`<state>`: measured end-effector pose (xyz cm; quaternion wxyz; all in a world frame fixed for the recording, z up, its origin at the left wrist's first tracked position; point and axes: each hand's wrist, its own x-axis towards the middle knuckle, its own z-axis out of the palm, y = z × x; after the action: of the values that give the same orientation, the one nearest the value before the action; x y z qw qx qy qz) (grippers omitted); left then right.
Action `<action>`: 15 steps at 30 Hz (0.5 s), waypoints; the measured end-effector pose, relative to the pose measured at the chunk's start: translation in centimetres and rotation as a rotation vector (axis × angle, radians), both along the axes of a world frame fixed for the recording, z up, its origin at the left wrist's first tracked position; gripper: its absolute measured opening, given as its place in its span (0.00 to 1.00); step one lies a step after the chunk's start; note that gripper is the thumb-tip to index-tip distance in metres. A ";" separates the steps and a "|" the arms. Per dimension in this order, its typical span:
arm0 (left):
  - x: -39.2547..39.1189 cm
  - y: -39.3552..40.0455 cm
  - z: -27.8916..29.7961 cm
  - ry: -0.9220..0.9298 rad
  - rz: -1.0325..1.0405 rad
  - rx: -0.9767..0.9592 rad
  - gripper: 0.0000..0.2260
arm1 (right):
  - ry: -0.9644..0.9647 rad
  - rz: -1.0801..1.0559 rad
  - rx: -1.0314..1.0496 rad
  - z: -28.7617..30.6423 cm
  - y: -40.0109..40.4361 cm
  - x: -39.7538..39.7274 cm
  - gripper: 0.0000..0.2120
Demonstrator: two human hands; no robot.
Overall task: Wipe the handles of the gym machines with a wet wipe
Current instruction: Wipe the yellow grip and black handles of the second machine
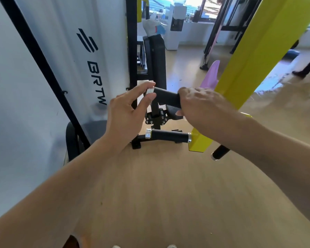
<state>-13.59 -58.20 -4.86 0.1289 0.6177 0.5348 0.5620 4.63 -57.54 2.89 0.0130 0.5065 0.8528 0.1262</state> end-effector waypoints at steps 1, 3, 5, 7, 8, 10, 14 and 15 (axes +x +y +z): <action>-0.1 0.0 0.0 -0.011 0.010 -0.005 0.12 | 0.048 0.011 -0.066 -0.1 0.5 -0.2 0.10; -0.5 0.2 0.1 -0.012 0.038 -0.016 0.13 | 0.166 0.045 -0.128 -0.3 1.0 -0.8 0.13; -0.7 0.4 0.5 0.027 0.047 -0.030 0.13 | 0.237 0.033 -0.228 0.2 1.3 -1.1 0.16; -0.6 0.5 0.8 0.046 0.046 -0.048 0.13 | 0.124 -0.049 -0.368 1.9 1.4 -1.0 0.26; -0.6 0.6 0.8 0.044 0.045 -0.054 0.13 | 0.038 -0.102 -0.422 2.9 1.5 -0.9 0.32; -0.3 0.7 0.7 0.041 0.046 -0.053 0.12 | -0.074 -0.124 -0.428 4.2 1.6 -0.5 0.31; -0.3 0.8 0.4 0.033 0.051 -0.029 0.12 | -0.150 -0.119 -0.199 4.2 1.5 -0.8 0.08; -0.5 0.9 0.4 0.028 0.052 -0.029 0.12 | -0.134 -0.134 -0.170 3.8 1.3 -0.9 0.13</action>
<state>-14.07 -57.34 -4.51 0.1157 0.6094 0.5606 0.5486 3.70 -56.20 6.74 0.1215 0.5498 0.8219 0.0859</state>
